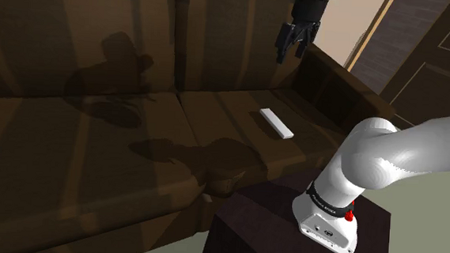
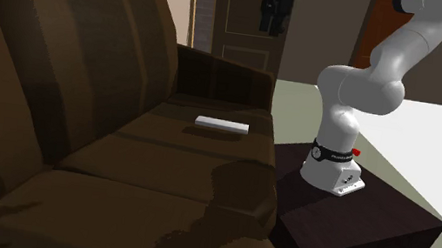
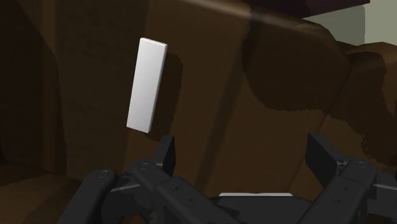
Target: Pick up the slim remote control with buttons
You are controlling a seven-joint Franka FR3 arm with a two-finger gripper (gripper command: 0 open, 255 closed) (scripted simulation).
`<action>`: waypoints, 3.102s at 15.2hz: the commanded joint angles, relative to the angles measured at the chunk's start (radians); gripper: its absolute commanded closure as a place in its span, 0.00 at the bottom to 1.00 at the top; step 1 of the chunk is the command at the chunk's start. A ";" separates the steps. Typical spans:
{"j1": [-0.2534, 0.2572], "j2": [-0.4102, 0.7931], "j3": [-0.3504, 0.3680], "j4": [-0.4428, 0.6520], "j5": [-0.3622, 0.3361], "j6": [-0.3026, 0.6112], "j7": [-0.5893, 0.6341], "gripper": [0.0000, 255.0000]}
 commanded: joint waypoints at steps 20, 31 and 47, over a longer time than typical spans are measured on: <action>-0.132 0.215 -0.331 -0.358 -0.169 0.589 -0.180 0.00; -0.127 0.571 -0.524 -0.369 -0.130 0.956 -0.328 0.00; -0.106 0.664 -0.546 -0.385 -0.083 1.059 -0.362 1.00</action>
